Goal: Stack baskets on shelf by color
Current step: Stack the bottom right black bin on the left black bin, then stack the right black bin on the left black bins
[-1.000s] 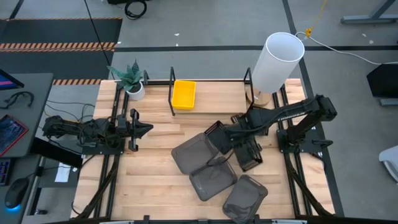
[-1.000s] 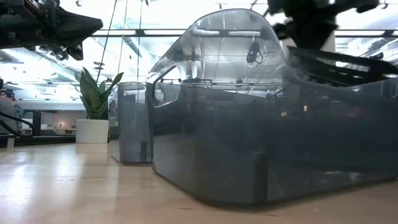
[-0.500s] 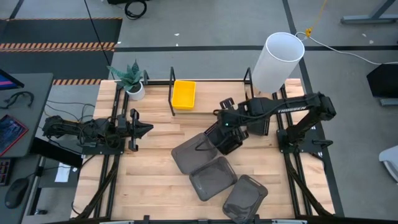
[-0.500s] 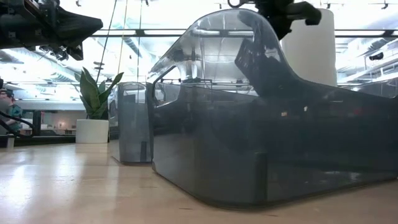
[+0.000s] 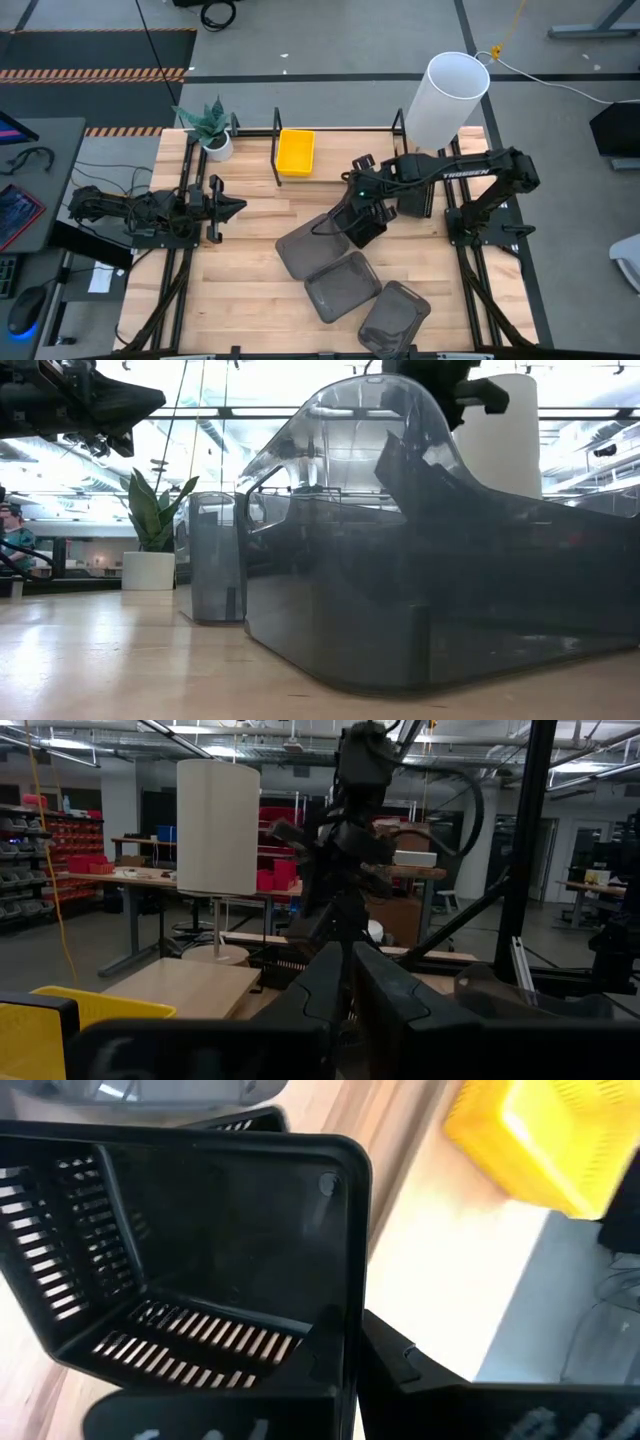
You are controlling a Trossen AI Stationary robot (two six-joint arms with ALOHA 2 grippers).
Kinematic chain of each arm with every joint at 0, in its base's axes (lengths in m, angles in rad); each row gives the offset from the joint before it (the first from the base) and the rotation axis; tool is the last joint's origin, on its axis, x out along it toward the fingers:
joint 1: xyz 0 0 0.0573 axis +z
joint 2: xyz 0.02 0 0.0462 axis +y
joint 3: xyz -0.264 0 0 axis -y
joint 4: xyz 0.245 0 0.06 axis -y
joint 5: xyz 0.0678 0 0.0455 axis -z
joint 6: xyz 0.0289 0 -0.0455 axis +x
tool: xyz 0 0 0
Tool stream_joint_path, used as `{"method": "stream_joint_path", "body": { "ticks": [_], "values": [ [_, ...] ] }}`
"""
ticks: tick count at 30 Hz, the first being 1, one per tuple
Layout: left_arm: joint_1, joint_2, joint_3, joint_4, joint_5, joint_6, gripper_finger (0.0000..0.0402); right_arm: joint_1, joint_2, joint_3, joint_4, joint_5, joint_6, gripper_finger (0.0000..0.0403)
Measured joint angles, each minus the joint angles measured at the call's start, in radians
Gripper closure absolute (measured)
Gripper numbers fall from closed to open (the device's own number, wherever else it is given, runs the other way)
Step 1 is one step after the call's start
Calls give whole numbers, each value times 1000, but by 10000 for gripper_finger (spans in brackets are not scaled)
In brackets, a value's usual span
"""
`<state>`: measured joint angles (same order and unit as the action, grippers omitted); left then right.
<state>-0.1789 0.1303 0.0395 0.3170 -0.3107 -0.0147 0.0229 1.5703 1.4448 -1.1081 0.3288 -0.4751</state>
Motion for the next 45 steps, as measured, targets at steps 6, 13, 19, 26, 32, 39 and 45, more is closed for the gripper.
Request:
{"method": "stream_joint_path", "body": {
  "ticks": [6,13,19,26,32,39,45],
  "values": [
    [0,0,0,0,0,0,375,1,0,-67,24,-5,0,389],
    [0,0,0,0,0,0,374,1,0,-76,-5,-9,-4,389],
    [0,0,0,0,0,0,366,1,0,-76,-73,-46,30,389],
    [0,0,0,0,0,0,375,2,0,-76,-76,-92,60,385],
    [0,0,0,0,0,0,376,2,0,-76,-73,-90,61,361],
    [0,0,0,0,0,0,366,2,0,-76,-72,-88,61,325],
    [0,0,0,0,0,0,372,2,0,-76,-57,-81,62,303]
  ]
}}
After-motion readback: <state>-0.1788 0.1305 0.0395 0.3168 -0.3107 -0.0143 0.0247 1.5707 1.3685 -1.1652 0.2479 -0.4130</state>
